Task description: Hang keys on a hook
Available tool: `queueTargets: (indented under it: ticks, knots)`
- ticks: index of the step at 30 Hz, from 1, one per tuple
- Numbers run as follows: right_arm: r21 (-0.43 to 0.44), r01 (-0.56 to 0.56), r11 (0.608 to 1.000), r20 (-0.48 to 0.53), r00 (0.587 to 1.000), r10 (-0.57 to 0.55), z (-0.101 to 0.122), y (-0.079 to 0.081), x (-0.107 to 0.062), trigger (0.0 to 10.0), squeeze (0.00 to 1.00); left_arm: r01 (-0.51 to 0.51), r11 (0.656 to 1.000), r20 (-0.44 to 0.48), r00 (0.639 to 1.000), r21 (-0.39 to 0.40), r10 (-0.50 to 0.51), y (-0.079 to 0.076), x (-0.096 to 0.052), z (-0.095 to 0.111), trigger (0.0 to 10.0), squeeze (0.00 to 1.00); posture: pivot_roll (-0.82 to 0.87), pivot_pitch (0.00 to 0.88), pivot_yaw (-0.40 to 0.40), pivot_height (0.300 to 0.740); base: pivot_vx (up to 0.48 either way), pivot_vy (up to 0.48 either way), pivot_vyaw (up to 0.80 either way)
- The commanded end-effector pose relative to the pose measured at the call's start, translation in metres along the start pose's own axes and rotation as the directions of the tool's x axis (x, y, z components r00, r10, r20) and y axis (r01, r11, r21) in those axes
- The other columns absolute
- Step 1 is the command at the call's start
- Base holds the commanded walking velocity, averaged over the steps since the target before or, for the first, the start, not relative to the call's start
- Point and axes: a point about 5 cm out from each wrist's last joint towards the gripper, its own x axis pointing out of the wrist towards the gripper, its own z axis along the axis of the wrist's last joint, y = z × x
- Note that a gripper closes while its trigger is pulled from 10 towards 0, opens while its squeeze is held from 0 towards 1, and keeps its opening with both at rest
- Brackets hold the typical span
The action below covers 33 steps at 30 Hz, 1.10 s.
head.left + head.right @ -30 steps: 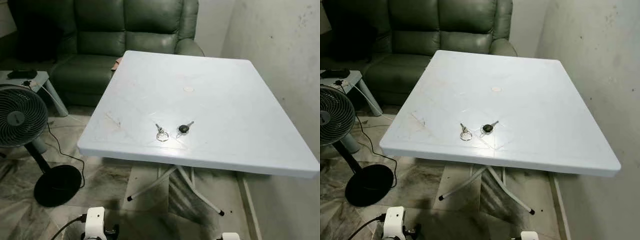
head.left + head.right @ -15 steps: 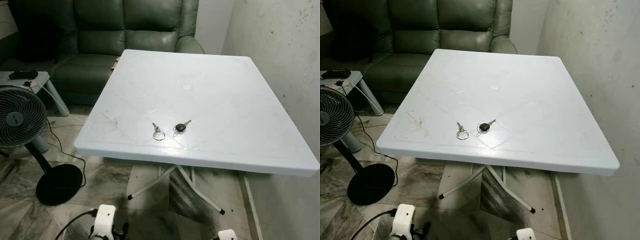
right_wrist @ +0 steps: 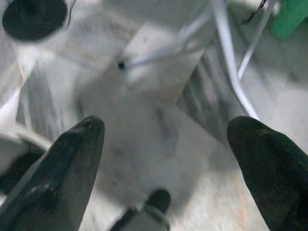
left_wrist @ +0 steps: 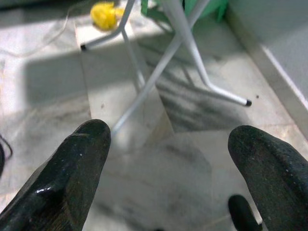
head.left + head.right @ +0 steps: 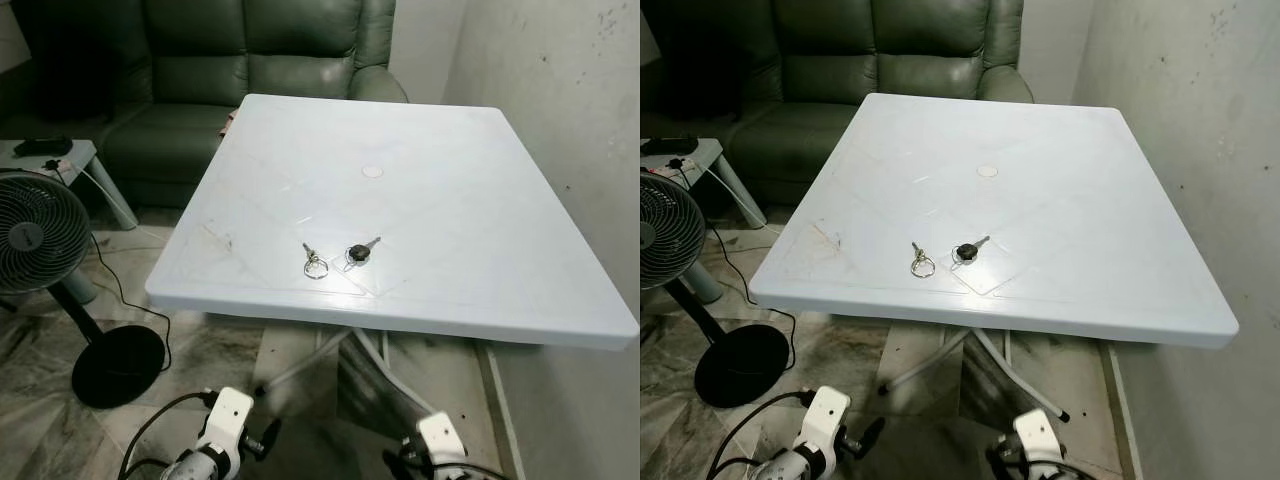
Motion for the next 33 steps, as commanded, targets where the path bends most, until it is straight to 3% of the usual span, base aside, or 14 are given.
queueTargets:
  ticks: [1,7,15,20,28,33]
  knots:
    - [0.020,-0.022,1.000,0.105,0.994,0.019,0.015,-0.002,0.001,10.0,0.00,0.015,0.999,0.072,0.997,0.043,-0.018,0.005,0.000,0.011,10.0,0.00,0.05,0.000,-0.002,0.740,0.000,0.000,0.00]
    - [-0.005,-0.051,0.999,0.264,0.963,0.050,0.039,-0.002,0.002,10.0,0.00,0.034,0.996,0.201,0.978,0.081,-0.050,0.007,-0.001,0.030,10.0,0.00,0.04,0.000,0.016,0.740,0.000,0.000,0.00]
    - [-0.022,-0.083,0.996,0.370,0.925,0.085,0.055,0.003,0.001,10.0,0.00,0.032,0.994,0.308,0.949,0.100,-0.062,0.010,-0.003,0.049,10.0,0.00,0.04,0.000,0.014,0.740,0.000,0.000,0.00]
    - [-0.050,-0.109,0.993,0.463,0.878,0.120,0.069,0.005,-0.004,10.0,0.00,0.012,0.993,0.414,0.908,0.118,-0.060,0.014,-0.004,0.076,10.0,0.00,0.05,0.000,0.015,0.740,0.000,0.000,0.00]
    - [-0.086,-0.116,0.989,0.548,0.824,0.144,0.091,0.003,-0.010,10.0,0.00,0.031,0.988,0.478,0.872,0.149,-0.100,0.012,-0.008,0.098,10.0,0.00,0.05,0.000,0.035,0.740,0.000,0.000,0.00]
    - [-0.103,-0.124,0.987,0.582,0.797,0.161,0.101,0.004,-0.014,10.0,0.00,0.054,0.984,0.478,0.869,0.168,-0.129,0.010,-0.010,0.103,10.0,0.00,0.04,0.000,0.046,0.740,0.000,0.000,0.00]
